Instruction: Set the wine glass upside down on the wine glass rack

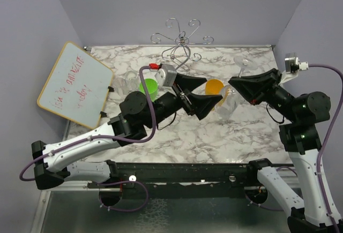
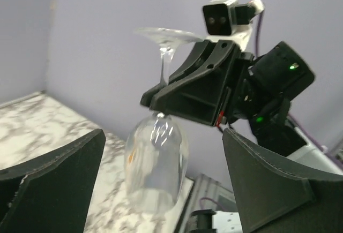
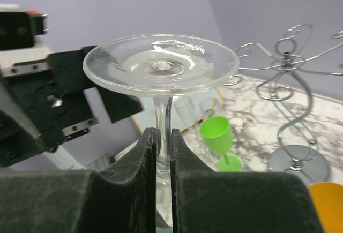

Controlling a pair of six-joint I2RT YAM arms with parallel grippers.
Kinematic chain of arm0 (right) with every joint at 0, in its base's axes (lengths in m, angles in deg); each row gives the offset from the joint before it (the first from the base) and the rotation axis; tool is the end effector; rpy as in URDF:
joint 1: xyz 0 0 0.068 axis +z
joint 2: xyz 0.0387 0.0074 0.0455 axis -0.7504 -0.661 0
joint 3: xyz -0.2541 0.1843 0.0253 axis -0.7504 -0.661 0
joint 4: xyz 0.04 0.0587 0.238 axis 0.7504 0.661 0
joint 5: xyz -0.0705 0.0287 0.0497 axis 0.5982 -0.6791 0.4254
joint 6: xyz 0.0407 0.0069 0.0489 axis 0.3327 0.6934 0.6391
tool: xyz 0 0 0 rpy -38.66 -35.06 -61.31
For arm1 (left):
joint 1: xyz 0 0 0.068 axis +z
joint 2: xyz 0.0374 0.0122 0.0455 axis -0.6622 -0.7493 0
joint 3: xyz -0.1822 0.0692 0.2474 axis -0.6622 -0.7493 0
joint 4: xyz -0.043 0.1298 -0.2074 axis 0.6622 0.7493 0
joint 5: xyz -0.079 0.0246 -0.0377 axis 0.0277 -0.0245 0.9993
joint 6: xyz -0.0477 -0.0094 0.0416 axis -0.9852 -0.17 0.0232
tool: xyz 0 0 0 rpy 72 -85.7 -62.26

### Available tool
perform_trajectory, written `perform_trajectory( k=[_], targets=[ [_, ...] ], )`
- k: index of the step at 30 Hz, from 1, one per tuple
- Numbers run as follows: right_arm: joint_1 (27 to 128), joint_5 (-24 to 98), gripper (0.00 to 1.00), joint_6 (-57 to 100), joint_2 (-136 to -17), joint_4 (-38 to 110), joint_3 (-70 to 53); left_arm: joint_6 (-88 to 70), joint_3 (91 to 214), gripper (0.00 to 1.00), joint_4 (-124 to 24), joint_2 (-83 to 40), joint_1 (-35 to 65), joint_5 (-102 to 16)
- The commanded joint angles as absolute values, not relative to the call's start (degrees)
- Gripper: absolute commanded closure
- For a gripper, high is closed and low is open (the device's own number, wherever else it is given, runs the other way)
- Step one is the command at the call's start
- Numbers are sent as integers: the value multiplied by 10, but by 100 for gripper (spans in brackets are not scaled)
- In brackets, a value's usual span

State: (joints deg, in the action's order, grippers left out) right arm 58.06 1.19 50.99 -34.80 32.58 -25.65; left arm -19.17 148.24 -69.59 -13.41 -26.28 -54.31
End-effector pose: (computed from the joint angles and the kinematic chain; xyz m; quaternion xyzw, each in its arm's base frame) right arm 0.0762 0.0475 0.4832 -0.1816 0.5755 0.4909 0.6283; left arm 0.0951 -0.2254 0.5057 0.1977 0.5210 -0.5731 0.6008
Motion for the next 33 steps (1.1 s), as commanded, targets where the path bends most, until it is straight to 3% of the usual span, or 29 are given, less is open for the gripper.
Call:
perform_trajectory(
  k=[1, 7, 12, 24, 33],
  targets=[
    [580, 148, 99, 436, -382, 354, -225, -108, 1492, 8, -541, -72, -266, -685],
    [580, 278, 100, 362, -456, 385, -207, -75, 1544, 3, -321, -24, -266, -848],
    [580, 321, 99, 334, -535, 334, -212, -80, 1538, 1, -286, 35, -265, -921],
    [578, 260, 99, 275, -763, 195, -149, -93, 1538, 1, -321, 19, -266, -933],
    [567, 165, 99, 267, -847, 81, -133, -165, 1551, 1, -339, -20, -266, -893]
  ],
)
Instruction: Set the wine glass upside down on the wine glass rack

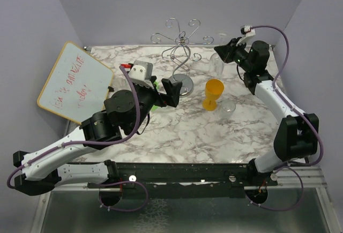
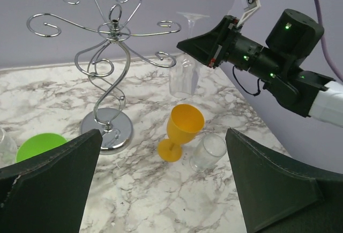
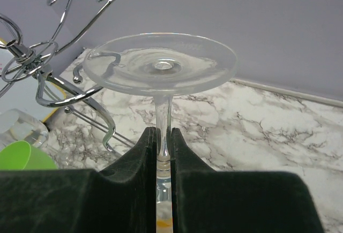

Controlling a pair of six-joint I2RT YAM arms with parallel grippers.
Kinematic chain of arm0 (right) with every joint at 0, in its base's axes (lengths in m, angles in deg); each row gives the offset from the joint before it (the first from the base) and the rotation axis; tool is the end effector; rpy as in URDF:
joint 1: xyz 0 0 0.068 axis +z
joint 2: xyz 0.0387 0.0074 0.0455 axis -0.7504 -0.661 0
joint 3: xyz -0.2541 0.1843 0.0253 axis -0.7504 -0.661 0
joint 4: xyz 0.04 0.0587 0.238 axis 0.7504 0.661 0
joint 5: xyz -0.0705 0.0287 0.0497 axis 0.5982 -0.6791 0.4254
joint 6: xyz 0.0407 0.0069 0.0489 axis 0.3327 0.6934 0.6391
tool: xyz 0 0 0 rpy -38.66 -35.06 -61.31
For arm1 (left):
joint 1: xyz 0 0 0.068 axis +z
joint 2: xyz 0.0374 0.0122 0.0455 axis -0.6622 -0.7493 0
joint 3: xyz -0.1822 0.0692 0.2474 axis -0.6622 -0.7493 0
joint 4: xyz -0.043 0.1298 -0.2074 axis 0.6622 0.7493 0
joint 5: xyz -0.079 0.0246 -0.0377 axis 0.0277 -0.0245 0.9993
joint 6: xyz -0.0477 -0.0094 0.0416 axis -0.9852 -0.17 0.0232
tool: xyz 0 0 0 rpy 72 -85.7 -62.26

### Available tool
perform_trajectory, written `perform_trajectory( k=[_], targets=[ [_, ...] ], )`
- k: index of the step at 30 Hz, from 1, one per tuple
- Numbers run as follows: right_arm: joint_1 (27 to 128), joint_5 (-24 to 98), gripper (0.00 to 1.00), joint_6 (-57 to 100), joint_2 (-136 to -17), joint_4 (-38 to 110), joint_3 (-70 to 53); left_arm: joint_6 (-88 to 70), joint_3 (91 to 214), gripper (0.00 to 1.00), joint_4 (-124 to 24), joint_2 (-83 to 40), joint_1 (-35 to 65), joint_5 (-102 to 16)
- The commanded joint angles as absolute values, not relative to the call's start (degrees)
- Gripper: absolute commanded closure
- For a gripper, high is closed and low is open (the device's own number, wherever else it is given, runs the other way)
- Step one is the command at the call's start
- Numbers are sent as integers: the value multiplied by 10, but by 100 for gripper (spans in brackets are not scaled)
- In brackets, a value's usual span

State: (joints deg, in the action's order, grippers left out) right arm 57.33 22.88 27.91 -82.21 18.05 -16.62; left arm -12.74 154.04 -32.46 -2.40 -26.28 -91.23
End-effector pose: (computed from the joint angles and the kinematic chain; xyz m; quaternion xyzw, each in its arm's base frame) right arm 0.3543 0.0732 0.3977 -0.1065 0.7088 0.2652 0.6449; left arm 0.0910 -0.1384 0.4985 0.0686 0.6943 -0.2695 0.6638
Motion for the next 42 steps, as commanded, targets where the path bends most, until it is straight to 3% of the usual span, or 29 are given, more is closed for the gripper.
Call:
perform_trajectory(
  k=[1, 15, 36, 42],
  targets=[
    [566, 151, 100, 268, -857, 73, -130, -171, 1551, 1, -338, -22, -266, -891],
    [561, -38, 99, 306, -963, -48, -83, -206, 1553, 1, -323, -30, -266, -879],
    [561, -173, 99, 342, -1031, -43, -7, -208, 1555, 1, -321, -47, -266, -883],
    [561, -229, 99, 373, -1021, -115, -34, -200, 1563, 1, -322, -60, -265, -883]
  ],
)
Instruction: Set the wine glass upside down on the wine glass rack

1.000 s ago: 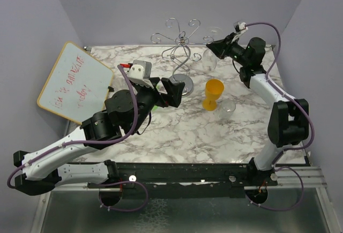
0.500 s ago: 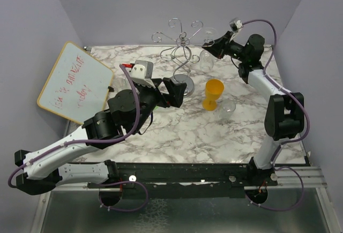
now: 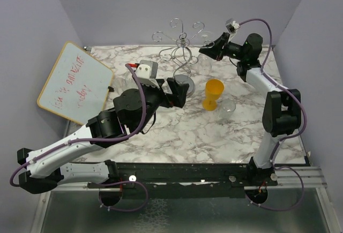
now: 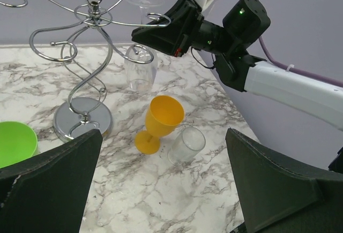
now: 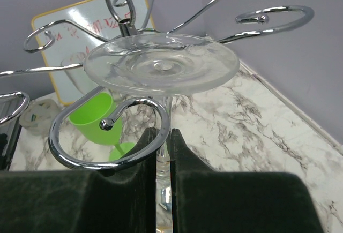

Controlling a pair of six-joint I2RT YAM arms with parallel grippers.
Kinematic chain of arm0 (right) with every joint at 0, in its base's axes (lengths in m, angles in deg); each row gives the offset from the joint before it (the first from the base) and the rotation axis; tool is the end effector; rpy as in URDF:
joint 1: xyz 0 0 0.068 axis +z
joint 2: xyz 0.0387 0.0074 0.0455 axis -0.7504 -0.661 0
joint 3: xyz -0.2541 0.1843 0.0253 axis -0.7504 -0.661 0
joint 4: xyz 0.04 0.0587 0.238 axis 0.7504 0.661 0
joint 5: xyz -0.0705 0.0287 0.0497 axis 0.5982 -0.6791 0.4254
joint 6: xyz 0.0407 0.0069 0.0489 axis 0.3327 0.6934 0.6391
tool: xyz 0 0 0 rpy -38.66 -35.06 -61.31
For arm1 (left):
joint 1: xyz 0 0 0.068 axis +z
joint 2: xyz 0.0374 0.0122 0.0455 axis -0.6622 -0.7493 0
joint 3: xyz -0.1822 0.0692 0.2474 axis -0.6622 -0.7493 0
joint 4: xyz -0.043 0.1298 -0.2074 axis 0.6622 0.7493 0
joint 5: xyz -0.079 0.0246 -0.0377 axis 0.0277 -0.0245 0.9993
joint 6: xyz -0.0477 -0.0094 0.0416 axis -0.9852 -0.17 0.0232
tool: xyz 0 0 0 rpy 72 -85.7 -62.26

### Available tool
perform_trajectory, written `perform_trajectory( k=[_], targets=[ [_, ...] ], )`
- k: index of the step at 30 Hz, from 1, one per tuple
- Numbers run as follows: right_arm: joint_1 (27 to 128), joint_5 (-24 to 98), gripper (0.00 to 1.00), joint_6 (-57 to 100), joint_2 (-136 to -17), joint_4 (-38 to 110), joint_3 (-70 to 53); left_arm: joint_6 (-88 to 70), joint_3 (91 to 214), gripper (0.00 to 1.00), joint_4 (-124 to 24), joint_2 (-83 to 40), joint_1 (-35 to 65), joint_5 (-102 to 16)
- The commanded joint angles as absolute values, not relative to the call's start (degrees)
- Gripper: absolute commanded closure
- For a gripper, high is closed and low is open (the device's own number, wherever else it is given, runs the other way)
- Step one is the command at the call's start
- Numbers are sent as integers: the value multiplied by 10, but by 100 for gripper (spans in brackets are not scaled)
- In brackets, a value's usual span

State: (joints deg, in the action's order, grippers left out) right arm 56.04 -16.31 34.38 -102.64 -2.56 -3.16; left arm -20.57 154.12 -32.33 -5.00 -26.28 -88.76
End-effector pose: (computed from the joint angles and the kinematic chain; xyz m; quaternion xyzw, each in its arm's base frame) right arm 0.4318 0.1001 0.3792 -0.3366 0.5807 0.4687 0.5743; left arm 0.0965 -0.1561 0.4919 0.0472 0.7088 -0.3131 0.6303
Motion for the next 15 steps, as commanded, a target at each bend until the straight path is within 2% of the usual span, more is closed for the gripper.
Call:
perform_trajectory(
  k=[1, 11, 15],
  targets=[
    [561, -232, 99, 376, -1019, -123, -37, -198, 1565, 1, -321, -64, -266, -880],
    [561, -228, 99, 370, -1004, -127, -63, -202, 1557, 1, -321, -66, -266, -886],
    [561, -233, 99, 404, -1004, -172, -79, -203, 1555, 1, -321, -68, -266, -886]
  ],
)
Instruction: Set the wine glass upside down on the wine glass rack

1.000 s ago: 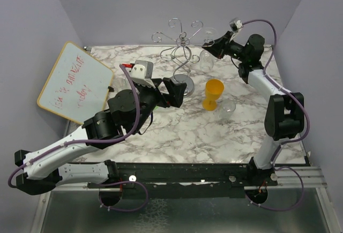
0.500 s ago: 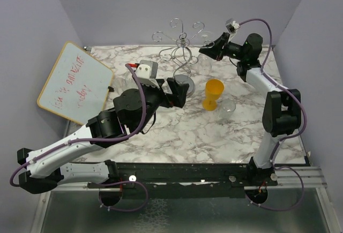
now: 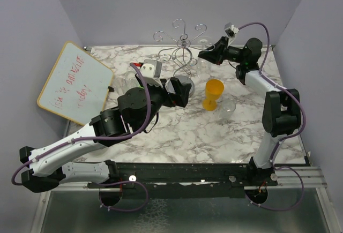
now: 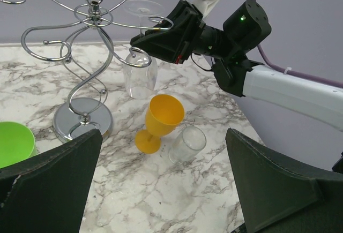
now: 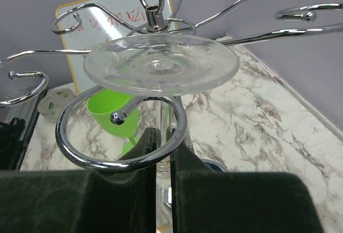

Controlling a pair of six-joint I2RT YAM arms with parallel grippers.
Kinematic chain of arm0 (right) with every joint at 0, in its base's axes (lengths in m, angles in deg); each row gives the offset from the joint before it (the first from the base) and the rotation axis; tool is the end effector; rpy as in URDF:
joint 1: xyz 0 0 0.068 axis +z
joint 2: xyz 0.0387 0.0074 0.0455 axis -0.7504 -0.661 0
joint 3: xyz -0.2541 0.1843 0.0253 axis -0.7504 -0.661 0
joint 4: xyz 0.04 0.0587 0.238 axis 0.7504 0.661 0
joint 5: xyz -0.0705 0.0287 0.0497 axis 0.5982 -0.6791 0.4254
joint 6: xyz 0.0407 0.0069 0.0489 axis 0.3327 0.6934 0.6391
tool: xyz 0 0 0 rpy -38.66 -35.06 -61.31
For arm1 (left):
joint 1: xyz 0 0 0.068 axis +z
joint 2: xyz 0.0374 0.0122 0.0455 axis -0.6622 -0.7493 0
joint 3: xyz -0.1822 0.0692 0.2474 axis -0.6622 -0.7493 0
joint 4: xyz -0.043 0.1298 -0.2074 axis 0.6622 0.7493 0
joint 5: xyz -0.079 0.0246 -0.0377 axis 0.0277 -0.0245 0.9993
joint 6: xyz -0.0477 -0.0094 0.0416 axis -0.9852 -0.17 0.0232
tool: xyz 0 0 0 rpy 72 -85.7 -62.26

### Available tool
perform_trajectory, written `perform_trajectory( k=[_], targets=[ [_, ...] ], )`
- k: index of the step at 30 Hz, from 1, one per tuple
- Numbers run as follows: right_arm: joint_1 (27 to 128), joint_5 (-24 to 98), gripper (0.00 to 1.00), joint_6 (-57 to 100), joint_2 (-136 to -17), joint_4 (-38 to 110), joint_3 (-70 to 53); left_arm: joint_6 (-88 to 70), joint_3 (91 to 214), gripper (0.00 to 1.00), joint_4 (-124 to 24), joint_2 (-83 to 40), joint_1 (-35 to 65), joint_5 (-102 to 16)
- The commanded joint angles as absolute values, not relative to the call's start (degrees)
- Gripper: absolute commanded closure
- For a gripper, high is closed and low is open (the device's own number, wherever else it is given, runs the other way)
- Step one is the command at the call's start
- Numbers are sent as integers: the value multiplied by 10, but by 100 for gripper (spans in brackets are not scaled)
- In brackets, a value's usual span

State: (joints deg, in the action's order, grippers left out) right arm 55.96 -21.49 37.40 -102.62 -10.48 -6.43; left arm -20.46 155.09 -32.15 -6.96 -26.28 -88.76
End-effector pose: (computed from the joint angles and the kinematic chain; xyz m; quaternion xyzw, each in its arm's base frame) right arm 0.4228 0.1002 0.3726 -0.3695 0.5538 0.4902 0.5626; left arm 0.1007 -0.1663 0.4913 0.0527 0.7141 -0.3059 0.6274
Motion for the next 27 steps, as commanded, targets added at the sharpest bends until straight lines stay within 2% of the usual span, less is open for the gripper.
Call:
perform_trajectory(
  k=[1, 7, 19, 27],
  targets=[
    [561, -234, 99, 416, -1004, -185, -83, -205, 1554, 1, -321, -68, -266, -885],
    [561, -243, 99, 445, -990, -234, -106, -212, 1552, 1, -322, -73, -266, -879],
    [561, -237, 99, 430, -952, -226, -136, -221, 1544, 1, -321, -73, -266, -875],
    [559, -164, 99, 391, -914, -213, -181, -227, 1535, 1, -322, -64, -266, -878]
  ],
)
